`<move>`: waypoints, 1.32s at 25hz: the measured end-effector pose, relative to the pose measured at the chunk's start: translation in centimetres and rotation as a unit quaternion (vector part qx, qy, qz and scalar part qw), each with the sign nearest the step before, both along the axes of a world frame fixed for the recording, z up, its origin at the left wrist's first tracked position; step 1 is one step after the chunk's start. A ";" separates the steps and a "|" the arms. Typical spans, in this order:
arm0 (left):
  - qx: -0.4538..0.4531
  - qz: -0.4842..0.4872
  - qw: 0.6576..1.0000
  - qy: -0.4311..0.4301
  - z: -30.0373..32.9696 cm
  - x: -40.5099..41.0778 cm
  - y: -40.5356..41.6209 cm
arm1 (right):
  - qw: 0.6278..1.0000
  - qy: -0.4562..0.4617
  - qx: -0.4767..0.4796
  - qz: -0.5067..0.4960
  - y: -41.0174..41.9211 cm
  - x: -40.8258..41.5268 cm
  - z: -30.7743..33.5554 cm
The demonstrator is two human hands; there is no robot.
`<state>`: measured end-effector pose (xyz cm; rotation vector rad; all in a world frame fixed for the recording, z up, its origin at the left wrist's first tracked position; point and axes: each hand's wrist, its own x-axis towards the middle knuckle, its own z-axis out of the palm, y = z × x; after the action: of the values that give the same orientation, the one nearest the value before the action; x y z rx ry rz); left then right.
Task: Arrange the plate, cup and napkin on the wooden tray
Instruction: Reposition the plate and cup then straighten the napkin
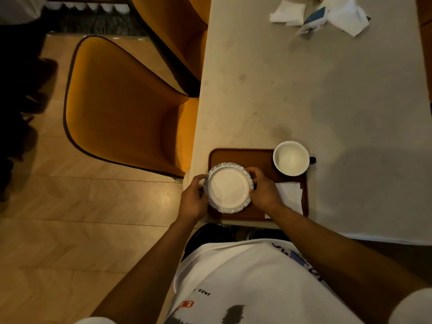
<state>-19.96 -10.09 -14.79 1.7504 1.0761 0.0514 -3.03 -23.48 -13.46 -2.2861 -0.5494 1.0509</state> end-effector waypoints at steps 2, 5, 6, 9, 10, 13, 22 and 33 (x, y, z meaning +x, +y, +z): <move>0.000 0.000 1.000 -0.001 0.0 -0.3 -0.3 | 1.000 0.003 0.000 -0.002 -0.4 -0.4 0.1; -0.007 0.001 1.000 -0.006 0.1 -0.8 -0.7 | 1.000 0.010 -0.003 -0.004 -0.8 -0.9 0.1; -0.010 0.002 1.000 -0.006 0.0 -1.0 -0.8 | 1.000 0.009 -0.004 -0.003 -0.9 -1.0 0.0; -0.009 0.000 1.000 0.001 -0.2 -1.4 -1.1 | 1.000 0.004 -0.006 -0.003 -1.2 -1.2 -0.2; -0.010 0.000 1.000 0.002 -0.2 -1.5 -1.1 | 1.000 0.005 -0.007 -0.002 -1.3 -1.3 -0.2; -0.015 0.004 1.000 0.001 0.0 -1.6 -1.3 | 1.000 0.006 -0.005 -0.005 -1.4 -1.5 -0.2; -0.050 -0.003 0.999 -0.011 1.0 -1.9 -1.4 | 1.000 0.010 0.009 -0.002 -2.0 -2.0 -0.3; -0.037 -0.005 0.999 0.023 0.3 -1.4 -0.6 | 1.000 0.013 0.000 0.017 -2.2 -1.7 -0.4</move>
<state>-21.32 -10.65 -14.47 1.6988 1.0887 -0.0352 -4.72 -25.72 -13.90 -2.2665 -0.5797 1.0956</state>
